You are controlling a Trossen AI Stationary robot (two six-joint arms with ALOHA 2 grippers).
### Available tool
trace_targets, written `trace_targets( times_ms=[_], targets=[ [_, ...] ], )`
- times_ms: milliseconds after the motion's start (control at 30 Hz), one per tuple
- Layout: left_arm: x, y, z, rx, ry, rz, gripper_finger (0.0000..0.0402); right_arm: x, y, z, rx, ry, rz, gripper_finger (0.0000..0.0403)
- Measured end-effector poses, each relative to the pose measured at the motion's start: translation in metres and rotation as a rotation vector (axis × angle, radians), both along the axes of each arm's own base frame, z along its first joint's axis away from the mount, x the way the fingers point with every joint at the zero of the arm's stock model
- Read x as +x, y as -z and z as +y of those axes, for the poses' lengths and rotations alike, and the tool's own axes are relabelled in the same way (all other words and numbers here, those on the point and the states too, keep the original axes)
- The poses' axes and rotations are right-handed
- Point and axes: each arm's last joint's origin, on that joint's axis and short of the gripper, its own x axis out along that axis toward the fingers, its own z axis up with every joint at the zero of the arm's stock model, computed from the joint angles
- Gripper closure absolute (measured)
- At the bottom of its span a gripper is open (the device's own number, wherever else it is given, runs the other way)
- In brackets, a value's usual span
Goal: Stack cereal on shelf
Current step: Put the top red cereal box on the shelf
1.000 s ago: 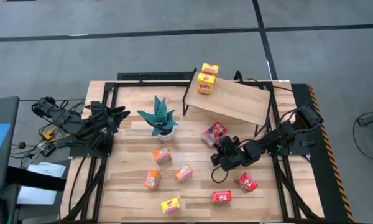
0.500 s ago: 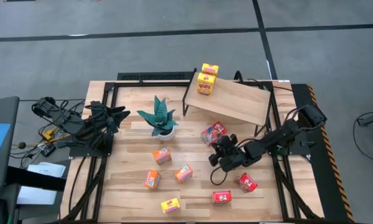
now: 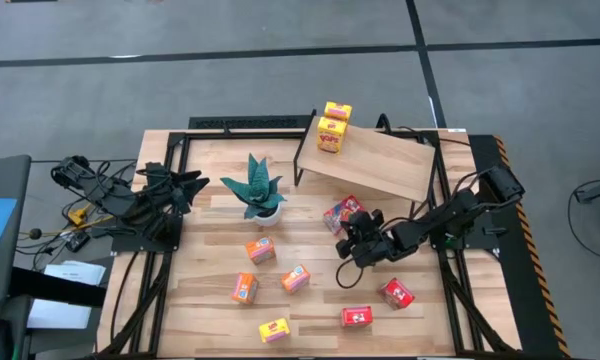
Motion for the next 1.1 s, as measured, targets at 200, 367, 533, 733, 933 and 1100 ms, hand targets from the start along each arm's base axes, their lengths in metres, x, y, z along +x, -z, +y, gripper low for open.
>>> trace_targets(
  times_ms=[200, 367, 533, 733, 933, 1100],
  targets=[
    [0.000, 0.000, 0.000, -0.001, 0.000, -0.001, 0.0109, -0.010, 0.009, -0.001, 0.043, 0.040, -0.015, 0.0389],
    [0.000, 0.000, 0.000, -0.003, 0.006, -0.001, 0.0109, -0.007, 0.004, 0.004, 0.037, -0.001, -0.056, 0.0396],
    [0.001, 0.000, 0.000, -0.002, 0.007, 0.001, 0.0109, -0.007, 0.010, 0.004, 0.051, 0.006, -0.037, 0.0390],
    [0.001, 0.002, -0.001, -0.006, 0.012, 0.003, 0.0109, -0.004, 0.016, 0.007, 0.081, 0.028, -0.074, 0.0394],
    [0.002, 0.003, -0.001, -0.015, 0.023, -0.001, 0.0109, 0.003, -0.004, 0.011, 0.053, -0.066, -0.140, 0.0393],
    [0.001, 0.003, -0.001, -0.014, 0.017, -0.001, 0.0109, 0.006, -0.011, 0.001, -0.010, -0.049, -0.128, 0.0395]
  ],
)
